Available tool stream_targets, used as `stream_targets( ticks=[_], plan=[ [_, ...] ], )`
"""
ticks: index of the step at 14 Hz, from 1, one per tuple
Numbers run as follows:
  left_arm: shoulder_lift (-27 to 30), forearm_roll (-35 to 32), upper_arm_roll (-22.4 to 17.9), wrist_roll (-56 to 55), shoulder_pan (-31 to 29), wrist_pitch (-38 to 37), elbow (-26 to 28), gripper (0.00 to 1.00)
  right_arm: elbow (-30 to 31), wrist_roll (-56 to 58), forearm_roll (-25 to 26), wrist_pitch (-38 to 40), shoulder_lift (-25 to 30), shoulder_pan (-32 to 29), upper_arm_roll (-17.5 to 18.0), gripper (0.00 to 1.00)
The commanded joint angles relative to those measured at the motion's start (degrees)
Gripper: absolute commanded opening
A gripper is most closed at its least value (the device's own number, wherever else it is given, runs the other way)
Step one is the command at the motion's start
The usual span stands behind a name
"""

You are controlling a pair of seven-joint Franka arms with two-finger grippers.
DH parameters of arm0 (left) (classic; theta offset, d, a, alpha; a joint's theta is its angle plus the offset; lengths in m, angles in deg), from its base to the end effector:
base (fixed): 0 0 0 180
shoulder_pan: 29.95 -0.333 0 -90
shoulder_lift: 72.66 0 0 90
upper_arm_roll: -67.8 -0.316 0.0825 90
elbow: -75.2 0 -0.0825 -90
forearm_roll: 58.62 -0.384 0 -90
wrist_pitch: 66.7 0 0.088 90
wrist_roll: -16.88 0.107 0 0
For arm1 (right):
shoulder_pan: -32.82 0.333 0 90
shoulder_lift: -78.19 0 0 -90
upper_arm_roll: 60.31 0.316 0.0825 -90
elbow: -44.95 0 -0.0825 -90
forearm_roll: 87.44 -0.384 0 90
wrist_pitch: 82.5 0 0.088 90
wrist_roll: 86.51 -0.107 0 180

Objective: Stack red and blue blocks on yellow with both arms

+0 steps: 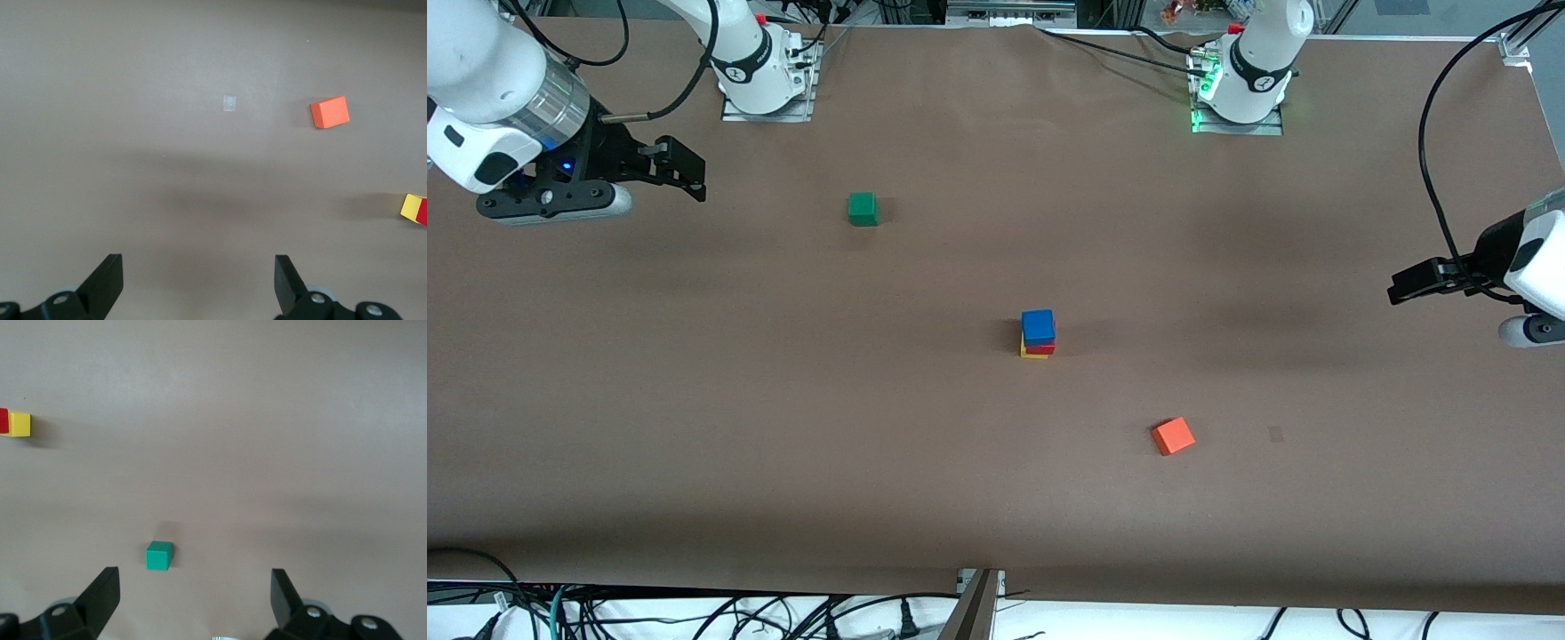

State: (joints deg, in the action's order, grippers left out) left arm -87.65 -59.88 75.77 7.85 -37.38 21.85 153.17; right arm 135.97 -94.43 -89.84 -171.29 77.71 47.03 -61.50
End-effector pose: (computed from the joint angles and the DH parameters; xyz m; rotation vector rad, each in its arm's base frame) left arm 0.6282 0.0078 0.5673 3.1226 0.2366 -0.1181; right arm 0.5387 0.1293 0.6098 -3.1050 -0.1381 0.0841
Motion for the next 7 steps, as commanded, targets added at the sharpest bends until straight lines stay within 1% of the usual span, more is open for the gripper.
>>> stream_targets(
  ticks=[1,7],
  plan=[
    [-1.0,1.1,-0.1,0.7,0.0,-0.6,-1.9,1.00,-2.0,1.4,2.0,0.3,-0.9,-0.6,0.2,1.00],
    [-1.0,1.2,-0.1,0.7,0.0,-0.6,-1.9,1.00,-2.6,3.0,2.1,0.3,-1.7,-1.1,-0.5,1.00]
  ],
)
